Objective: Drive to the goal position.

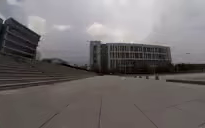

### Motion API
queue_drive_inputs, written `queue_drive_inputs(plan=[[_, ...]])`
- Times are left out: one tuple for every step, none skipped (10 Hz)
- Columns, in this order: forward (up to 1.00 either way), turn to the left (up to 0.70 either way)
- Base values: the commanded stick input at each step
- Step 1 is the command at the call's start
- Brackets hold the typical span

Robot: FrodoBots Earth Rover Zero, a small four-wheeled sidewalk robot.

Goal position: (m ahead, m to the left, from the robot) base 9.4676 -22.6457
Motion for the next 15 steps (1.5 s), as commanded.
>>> queue_drive_inputs(plan=[[0.7, 0.0], [0.7, 0.0], [0.7, 0.0], [0.7, 0.0], [0.7, 0.0], [0.7, 0.0], [0.7, 0.0], [0.7, 0.0], [0.7, 0.0], [0.7, 0.0], [0.7, 0.0], [0.7, 0.0], [0.7, 0.0], [0.7, 0.0], [0.7, 0.0]])
